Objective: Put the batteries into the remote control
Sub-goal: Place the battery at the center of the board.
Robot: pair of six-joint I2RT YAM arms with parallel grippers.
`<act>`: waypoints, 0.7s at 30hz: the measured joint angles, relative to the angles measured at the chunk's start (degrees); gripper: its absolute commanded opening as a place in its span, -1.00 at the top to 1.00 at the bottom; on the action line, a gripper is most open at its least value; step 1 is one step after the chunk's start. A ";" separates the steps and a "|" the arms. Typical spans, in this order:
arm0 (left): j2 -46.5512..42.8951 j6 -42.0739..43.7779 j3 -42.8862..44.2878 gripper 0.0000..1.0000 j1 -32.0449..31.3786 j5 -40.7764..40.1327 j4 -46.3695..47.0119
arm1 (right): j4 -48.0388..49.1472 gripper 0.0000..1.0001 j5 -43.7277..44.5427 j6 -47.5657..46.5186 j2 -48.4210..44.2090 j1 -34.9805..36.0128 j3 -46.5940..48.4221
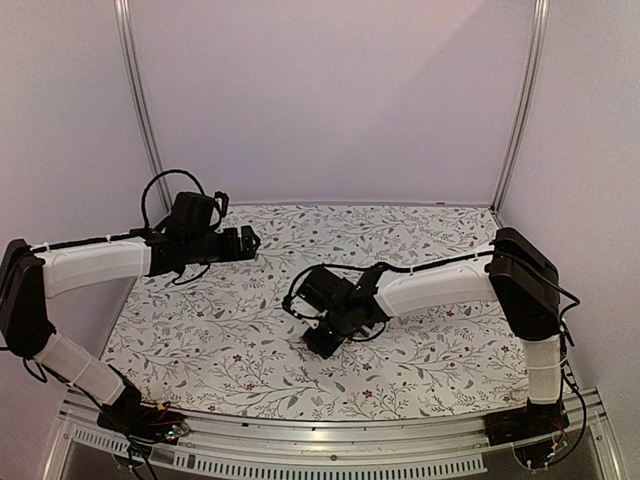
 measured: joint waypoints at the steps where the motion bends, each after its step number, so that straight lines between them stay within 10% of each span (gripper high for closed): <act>1: 0.02 0.00 0.00 -0.99 -0.02 -0.07 -0.02 | 0.00 0.47 0.33 0.04 0.09 0.02 0.00; 21: 2.27 3.23 1.99 -0.99 -1.70 -1.14 -2.69 | -0.70 -0.30 3.34 0.85 -5.97 -0.04 -0.02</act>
